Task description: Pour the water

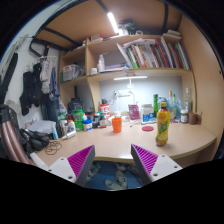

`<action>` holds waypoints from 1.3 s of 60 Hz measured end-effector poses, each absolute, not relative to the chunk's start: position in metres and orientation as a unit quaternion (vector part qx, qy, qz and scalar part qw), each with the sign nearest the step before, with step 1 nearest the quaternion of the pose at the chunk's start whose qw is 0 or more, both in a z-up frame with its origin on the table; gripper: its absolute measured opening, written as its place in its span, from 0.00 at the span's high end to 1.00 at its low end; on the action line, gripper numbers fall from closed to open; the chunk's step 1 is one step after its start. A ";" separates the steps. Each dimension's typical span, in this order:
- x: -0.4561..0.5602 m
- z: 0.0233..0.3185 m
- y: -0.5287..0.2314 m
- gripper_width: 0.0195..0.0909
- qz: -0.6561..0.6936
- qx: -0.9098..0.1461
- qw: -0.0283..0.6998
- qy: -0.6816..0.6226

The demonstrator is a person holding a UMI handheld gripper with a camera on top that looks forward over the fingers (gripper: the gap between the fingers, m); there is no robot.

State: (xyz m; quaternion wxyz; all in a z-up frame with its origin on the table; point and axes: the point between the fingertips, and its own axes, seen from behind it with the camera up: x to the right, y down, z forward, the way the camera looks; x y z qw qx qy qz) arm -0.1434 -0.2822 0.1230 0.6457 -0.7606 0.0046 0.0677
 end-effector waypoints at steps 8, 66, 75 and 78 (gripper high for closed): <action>-0.132 0.117 -0.271 0.17 0.060 -0.763 0.643 0.007; 0.092 0.066 -0.055 0.65 -0.044 -0.759 0.646 0.074; 0.087 0.068 -0.053 0.77 -0.033 -0.756 0.650 0.064; 0.084 0.069 -0.049 0.77 -0.037 -0.758 0.649 0.048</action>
